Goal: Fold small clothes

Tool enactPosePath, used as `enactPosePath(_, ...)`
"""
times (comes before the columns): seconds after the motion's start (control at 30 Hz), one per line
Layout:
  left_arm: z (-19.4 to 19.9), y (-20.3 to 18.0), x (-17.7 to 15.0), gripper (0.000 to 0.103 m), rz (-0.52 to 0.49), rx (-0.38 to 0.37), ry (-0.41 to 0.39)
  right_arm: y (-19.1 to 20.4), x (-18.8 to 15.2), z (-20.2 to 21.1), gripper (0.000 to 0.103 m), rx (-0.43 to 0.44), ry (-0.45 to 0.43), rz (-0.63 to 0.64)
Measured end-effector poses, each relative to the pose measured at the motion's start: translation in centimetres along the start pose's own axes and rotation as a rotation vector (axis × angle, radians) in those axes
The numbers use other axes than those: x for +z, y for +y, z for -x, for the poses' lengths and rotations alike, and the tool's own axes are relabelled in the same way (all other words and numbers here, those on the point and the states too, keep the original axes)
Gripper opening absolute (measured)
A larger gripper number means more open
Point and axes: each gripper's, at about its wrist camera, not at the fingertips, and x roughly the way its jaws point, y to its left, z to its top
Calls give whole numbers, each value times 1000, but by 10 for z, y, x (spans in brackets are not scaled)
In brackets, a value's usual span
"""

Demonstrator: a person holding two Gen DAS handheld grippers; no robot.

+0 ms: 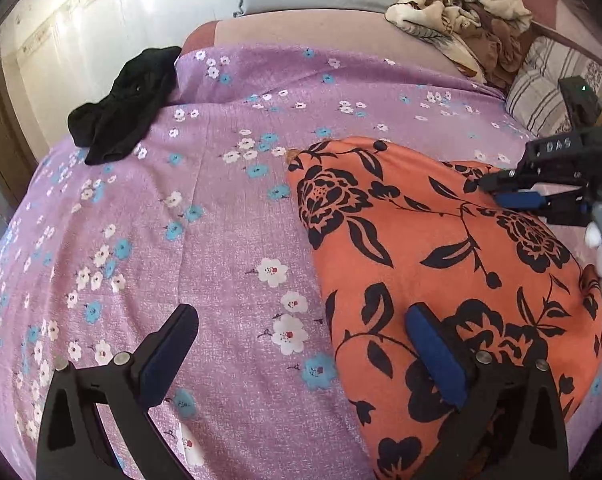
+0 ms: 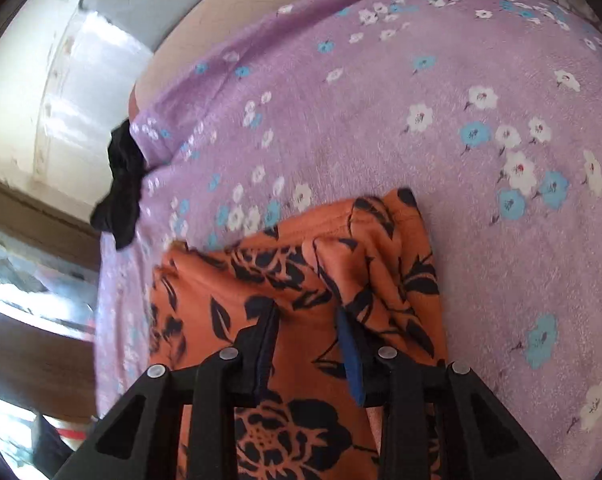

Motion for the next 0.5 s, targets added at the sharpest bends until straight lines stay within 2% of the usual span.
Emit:
enactPosePath(0.07, 0, 1, -2, 103, 31, -6, 4, 24, 2, 12, 36, 20, -64, 72)
enactPosePath(0.2, 4, -5, -8, 103, 34, 27, -22, 75, 2, 0, 36, 148, -51, 174)
enactPosePath(0.33, 10, -8, -15, 103, 38, 48, -48, 109, 3, -44, 36, 140, 19, 243)
enactPosePath(0.4, 11, -6, -17, 103, 40, 35, -51, 110, 4, -84, 37, 70, 95, 253)
enactPosePath(0.43, 11, -5, -18, 103, 38, 27, -50, 108, 4, -96, 37, 54, 100, 249)
enactPosePath(0.5, 11, -2, -18, 103, 37, 3, -41, 104, 7, -97, 37, 95, 59, 225)
